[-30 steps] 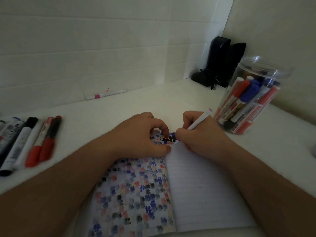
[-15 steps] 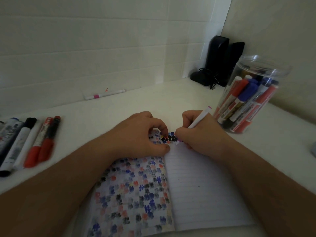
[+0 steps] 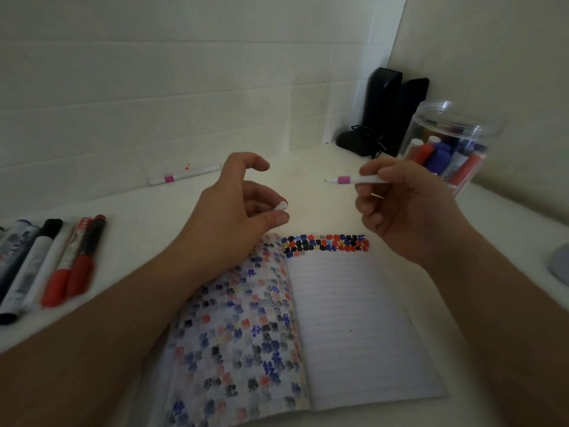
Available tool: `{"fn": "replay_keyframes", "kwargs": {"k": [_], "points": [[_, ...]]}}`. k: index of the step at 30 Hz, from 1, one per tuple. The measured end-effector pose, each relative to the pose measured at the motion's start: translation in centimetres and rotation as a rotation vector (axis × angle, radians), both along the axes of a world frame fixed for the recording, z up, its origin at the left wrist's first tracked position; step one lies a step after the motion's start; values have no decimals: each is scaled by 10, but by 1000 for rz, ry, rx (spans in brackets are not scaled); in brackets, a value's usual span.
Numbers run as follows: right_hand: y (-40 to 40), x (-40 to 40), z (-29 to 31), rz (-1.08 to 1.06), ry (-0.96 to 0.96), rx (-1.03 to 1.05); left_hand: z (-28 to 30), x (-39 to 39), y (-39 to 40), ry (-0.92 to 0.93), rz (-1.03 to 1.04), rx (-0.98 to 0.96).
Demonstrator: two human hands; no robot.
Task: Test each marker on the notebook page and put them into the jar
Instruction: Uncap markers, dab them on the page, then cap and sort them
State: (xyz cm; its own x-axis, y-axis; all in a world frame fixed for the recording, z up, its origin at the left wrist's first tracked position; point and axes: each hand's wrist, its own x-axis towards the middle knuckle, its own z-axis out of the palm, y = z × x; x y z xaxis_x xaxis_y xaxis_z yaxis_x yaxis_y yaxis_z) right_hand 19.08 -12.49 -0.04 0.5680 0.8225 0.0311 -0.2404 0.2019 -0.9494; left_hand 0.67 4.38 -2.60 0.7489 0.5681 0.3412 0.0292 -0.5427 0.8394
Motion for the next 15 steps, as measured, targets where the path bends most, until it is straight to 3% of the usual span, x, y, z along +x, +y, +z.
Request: {"fn": "replay_keyframes", "kwargs": {"k": [6,15], "points": [[7,-9,-11,50,-111,-78,1,0,-6,55,-9,100],[11,-13,-12,54,-171,-96,2,1,-7,6,-16,59]]}}
